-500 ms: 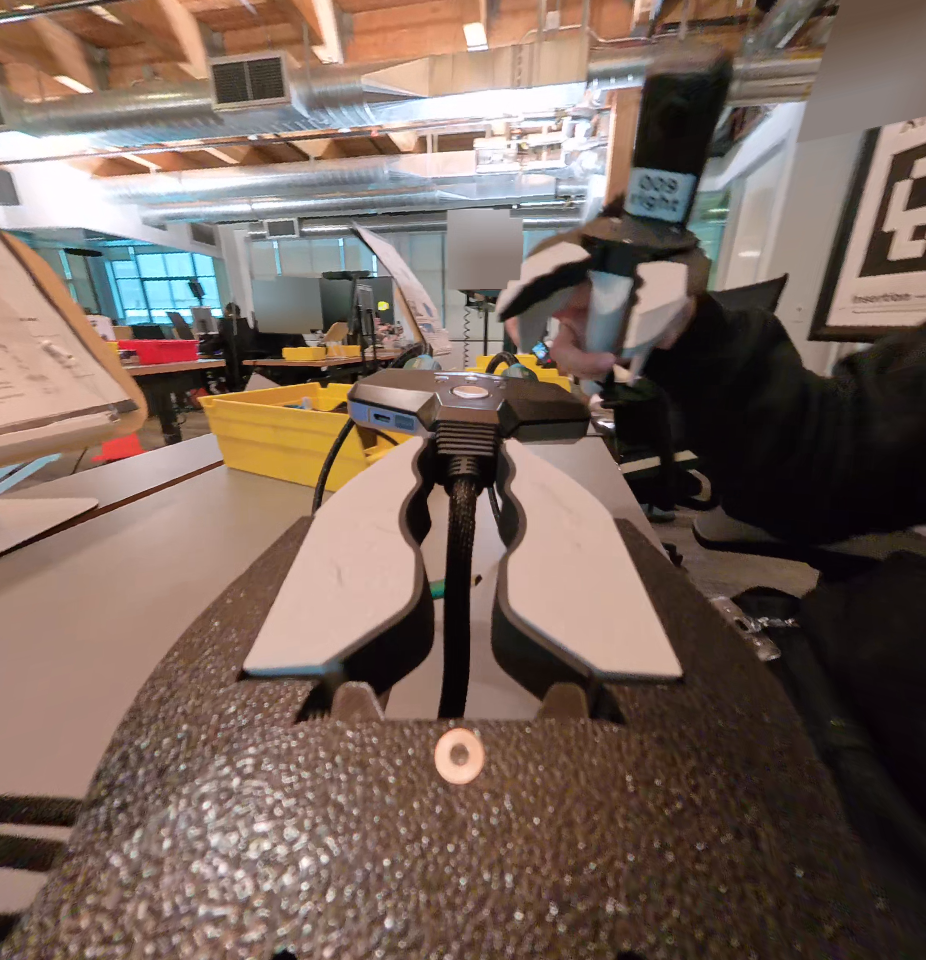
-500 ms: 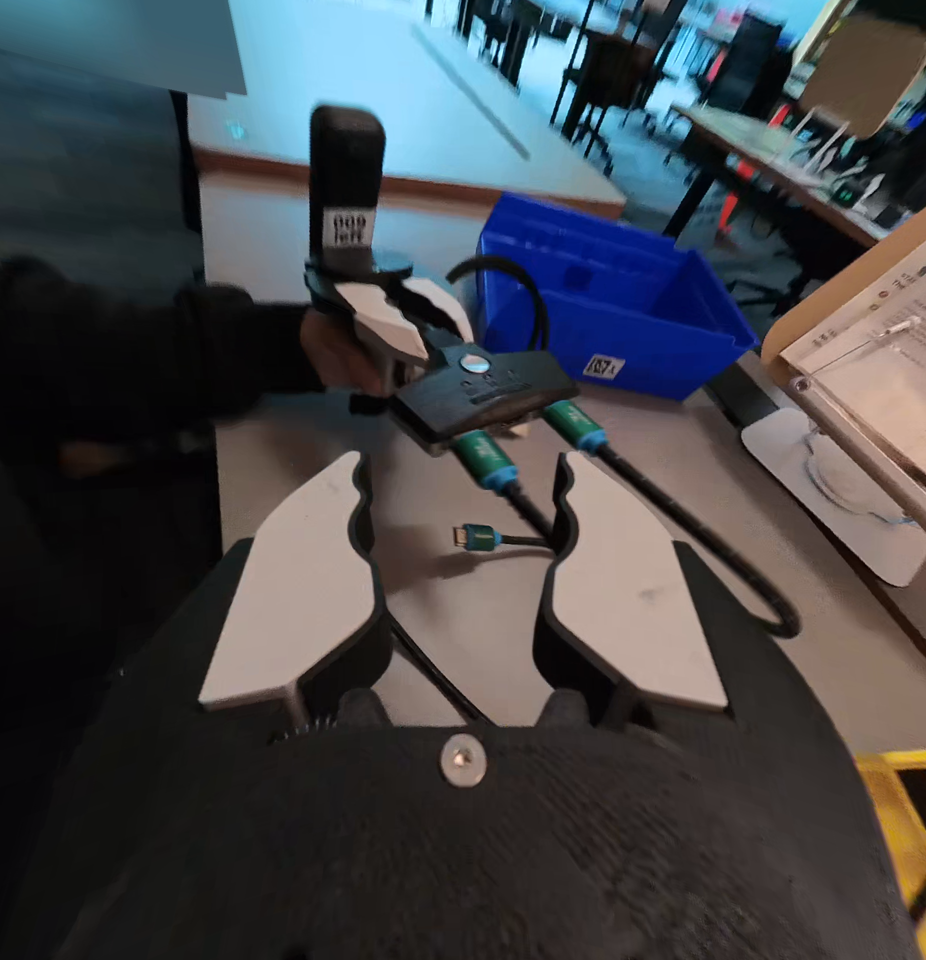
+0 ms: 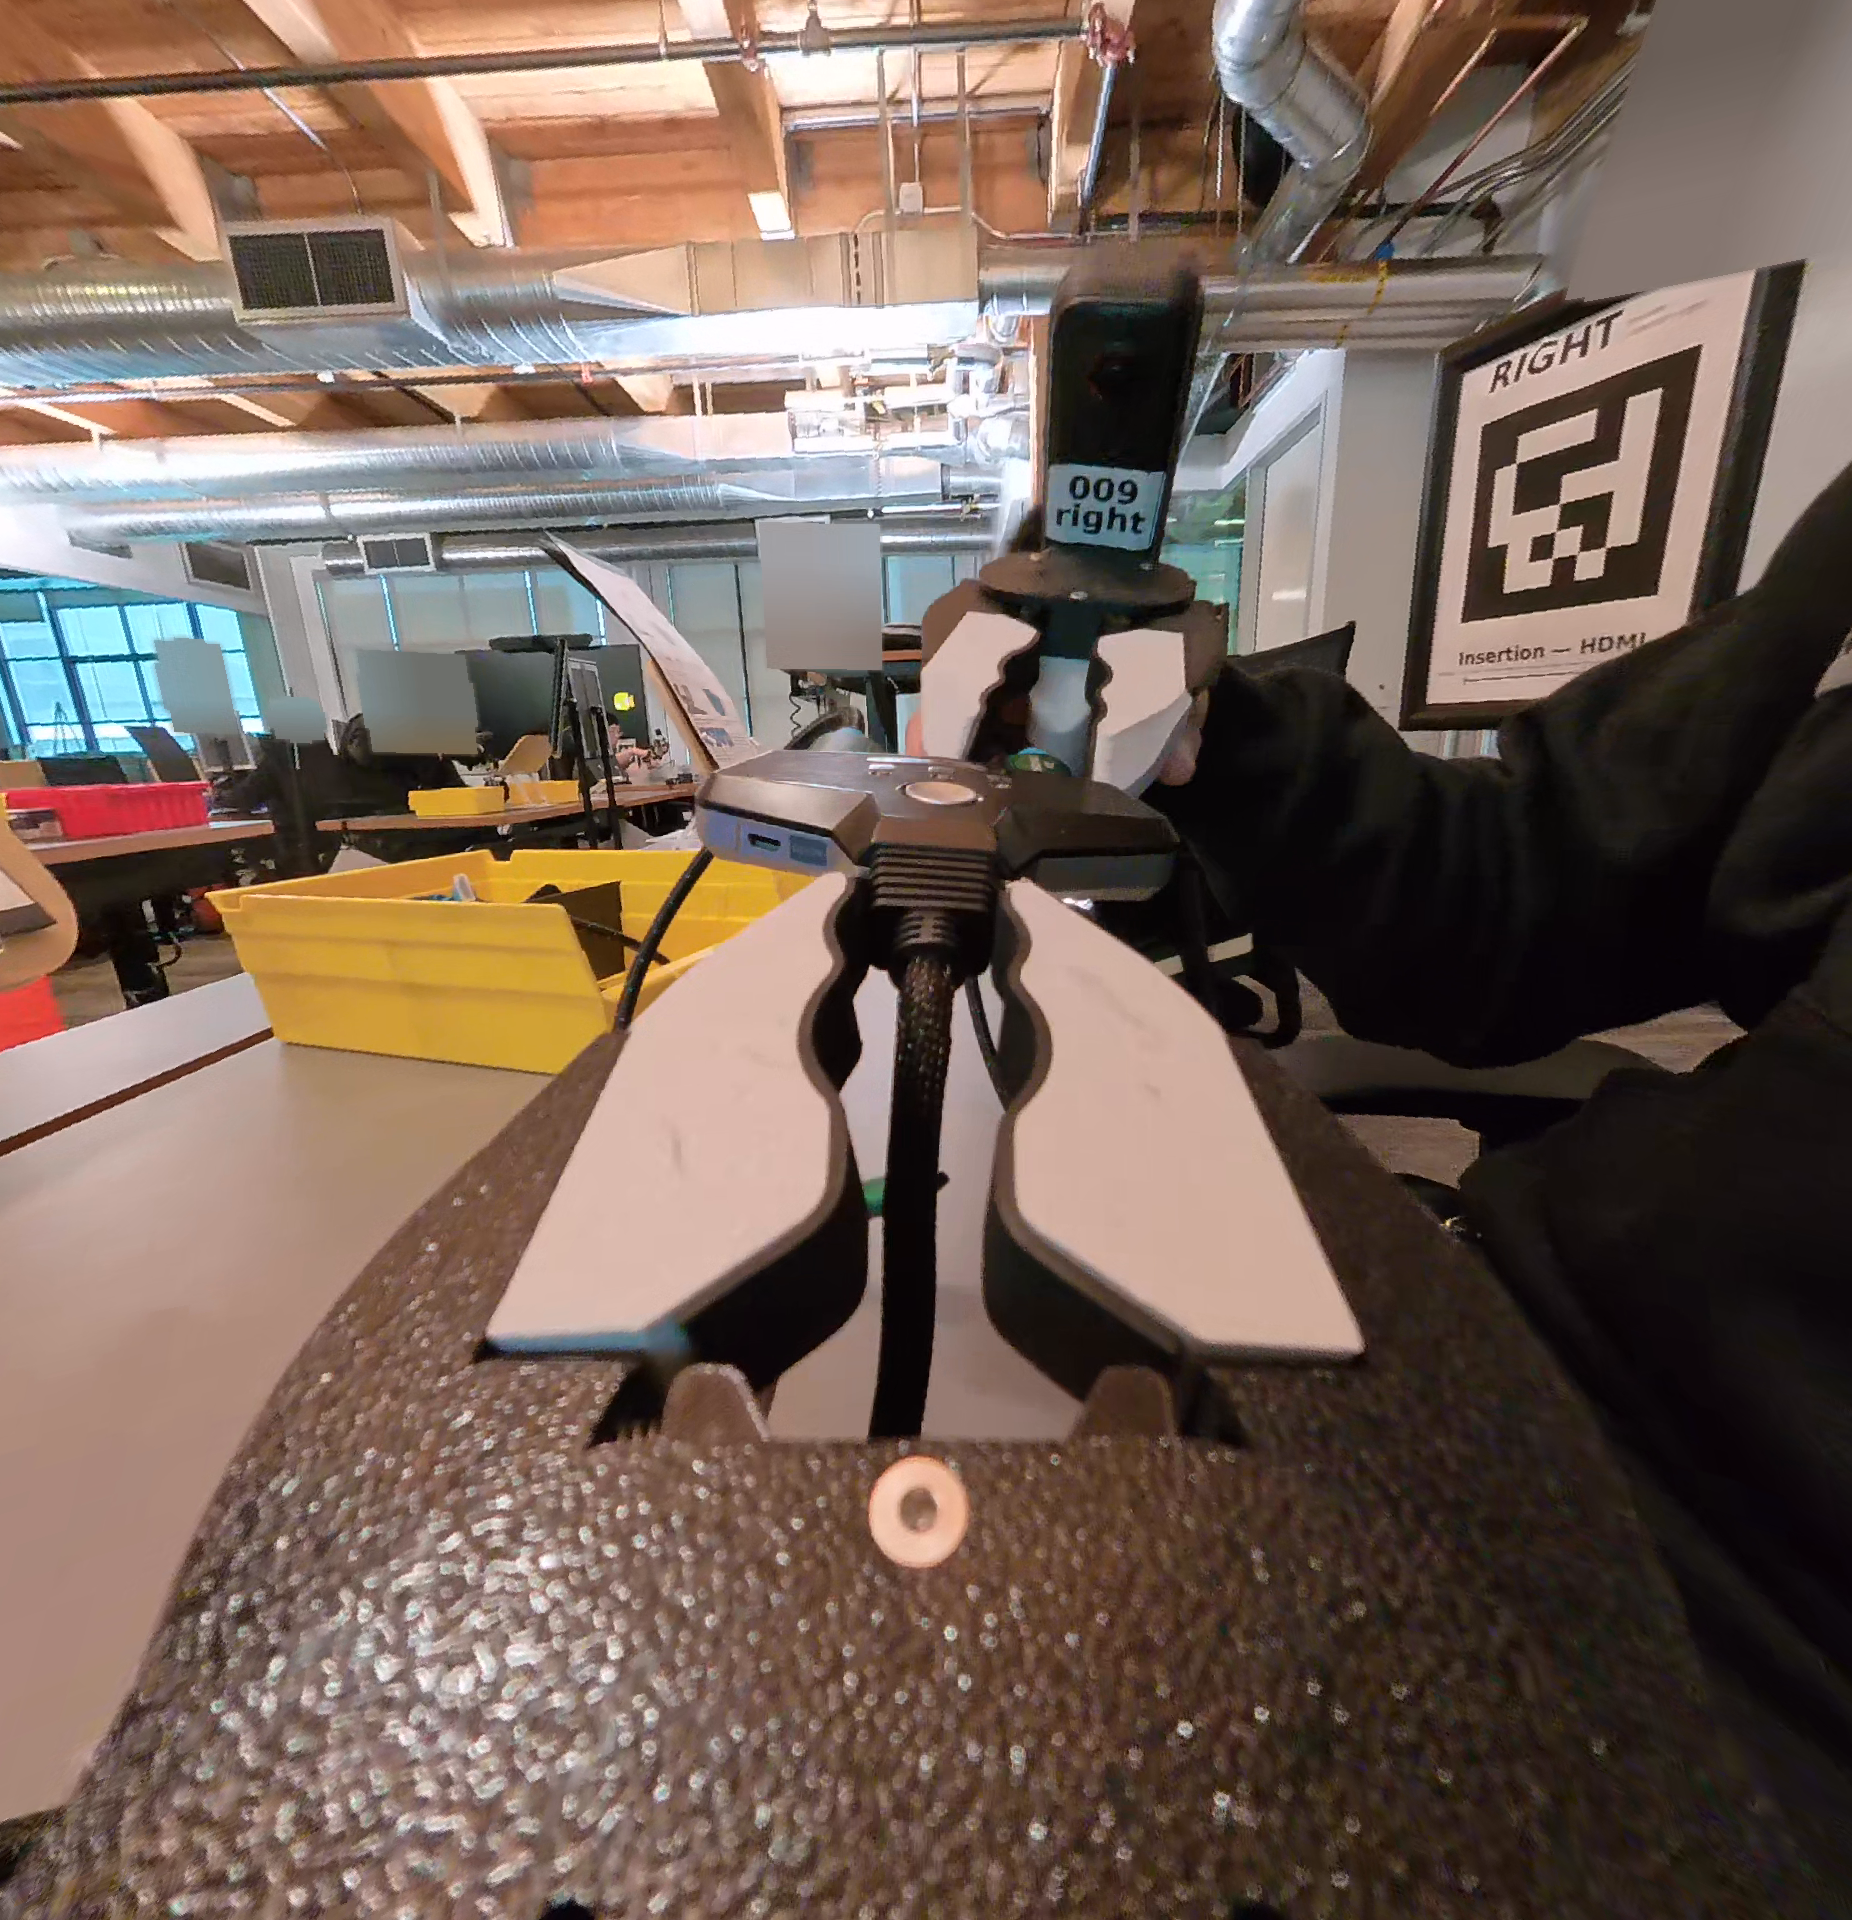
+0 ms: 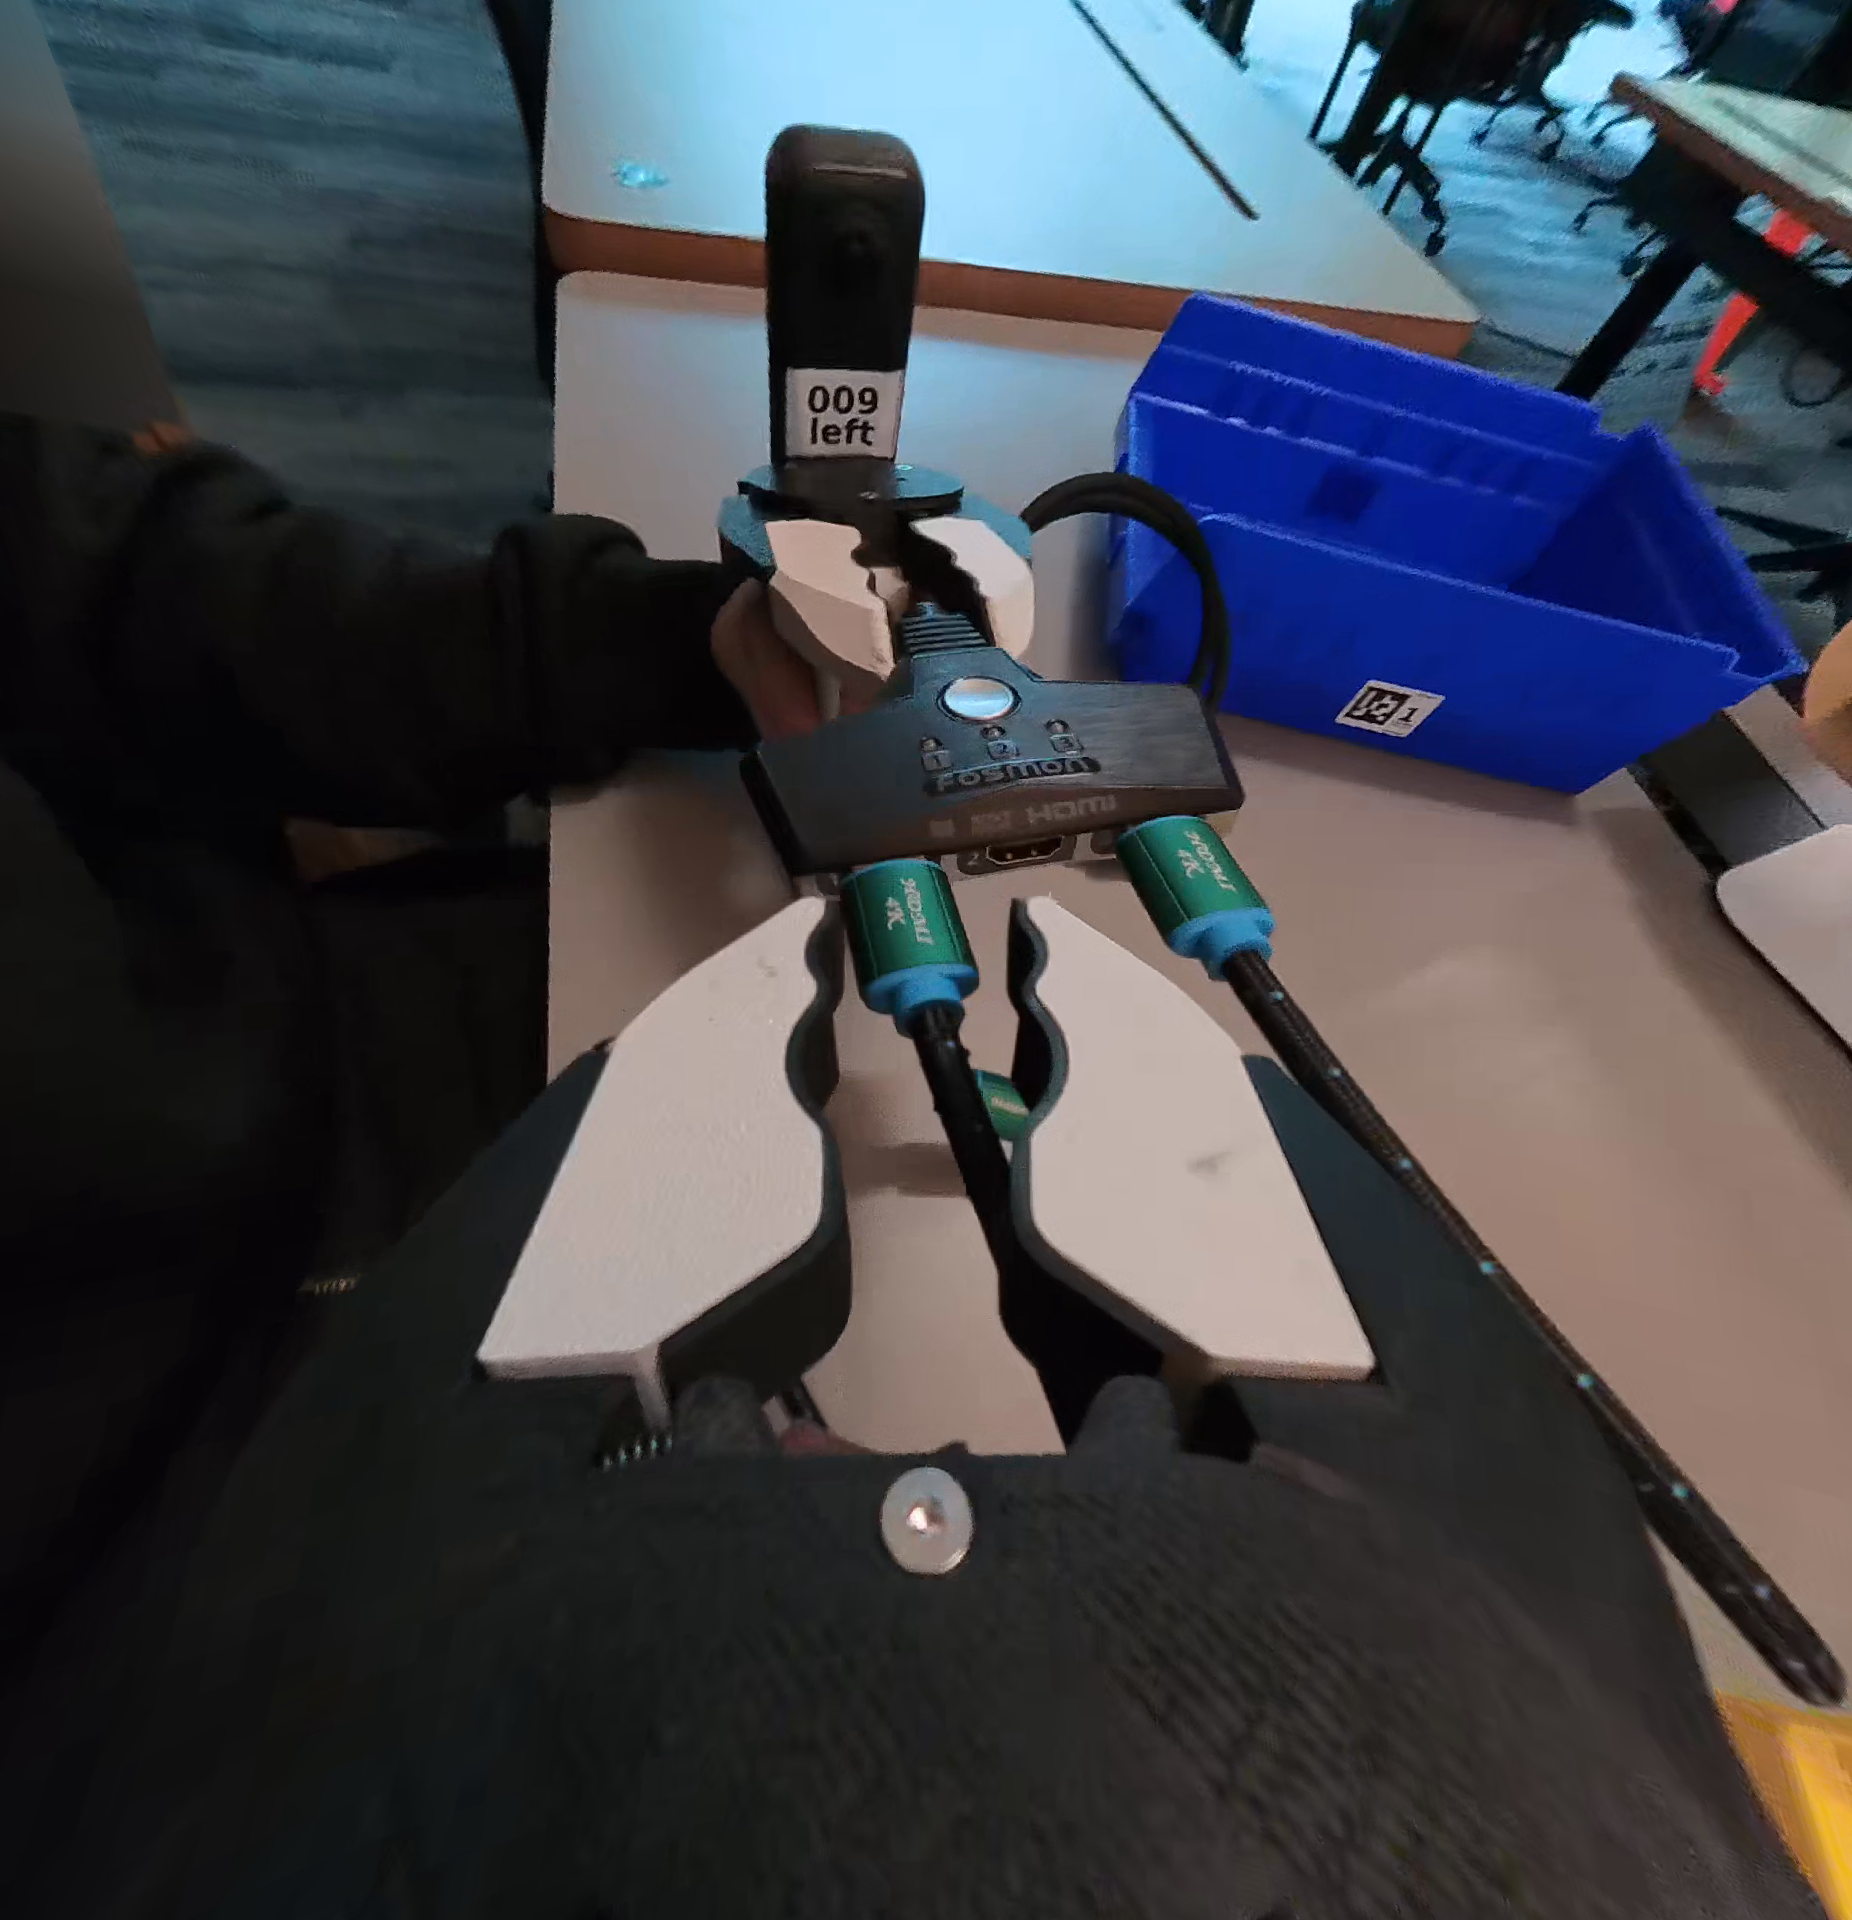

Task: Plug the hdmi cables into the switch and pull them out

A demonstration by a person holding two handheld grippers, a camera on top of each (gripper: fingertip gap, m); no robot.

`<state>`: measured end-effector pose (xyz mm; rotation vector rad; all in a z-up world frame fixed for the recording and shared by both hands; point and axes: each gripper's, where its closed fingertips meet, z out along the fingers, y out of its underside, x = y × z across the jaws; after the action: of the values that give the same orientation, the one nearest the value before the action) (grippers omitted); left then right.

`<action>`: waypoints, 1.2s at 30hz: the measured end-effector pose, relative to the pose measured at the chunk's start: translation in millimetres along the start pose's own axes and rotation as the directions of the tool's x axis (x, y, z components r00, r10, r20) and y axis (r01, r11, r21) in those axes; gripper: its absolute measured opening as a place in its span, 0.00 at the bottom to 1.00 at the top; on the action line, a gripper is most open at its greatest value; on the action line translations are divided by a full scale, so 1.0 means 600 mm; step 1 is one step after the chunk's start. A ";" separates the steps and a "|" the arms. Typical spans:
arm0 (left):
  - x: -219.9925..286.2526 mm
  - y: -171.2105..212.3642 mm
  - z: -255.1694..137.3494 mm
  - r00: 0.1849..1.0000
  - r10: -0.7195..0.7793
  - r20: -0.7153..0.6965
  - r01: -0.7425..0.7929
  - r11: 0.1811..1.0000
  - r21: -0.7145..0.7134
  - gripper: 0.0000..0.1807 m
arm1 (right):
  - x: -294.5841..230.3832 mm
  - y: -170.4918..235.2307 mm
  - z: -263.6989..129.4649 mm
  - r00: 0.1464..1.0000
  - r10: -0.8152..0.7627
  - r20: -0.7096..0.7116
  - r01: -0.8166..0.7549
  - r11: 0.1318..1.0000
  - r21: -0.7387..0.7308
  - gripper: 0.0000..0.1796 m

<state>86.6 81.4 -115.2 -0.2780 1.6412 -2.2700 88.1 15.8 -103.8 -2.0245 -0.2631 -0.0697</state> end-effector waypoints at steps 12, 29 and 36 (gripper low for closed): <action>0.012 -0.007 -0.002 0.998 0.016 -0.052 -0.015 0.999 0.029 0.12 | -0.027 -0.004 0.010 0.991 0.066 0.120 -0.078 0.992 0.101 0.13; 0.023 -0.008 -0.002 0.996 0.044 -0.075 -0.042 0.999 0.031 0.12 | -0.038 -0.005 0.008 0.982 0.067 0.177 -0.080 0.994 0.068 0.12; 0.026 0.015 0.020 0.996 0.059 -0.063 -0.062 0.997 -0.047 0.13 | -0.030 0.023 -0.015 0.981 0.081 0.176 -0.060 0.991 -0.119 0.13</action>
<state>77.7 62.8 -120.2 -0.1695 1.7140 -2.2163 74.1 -0.9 -114.9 -2.1538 -0.3067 0.1468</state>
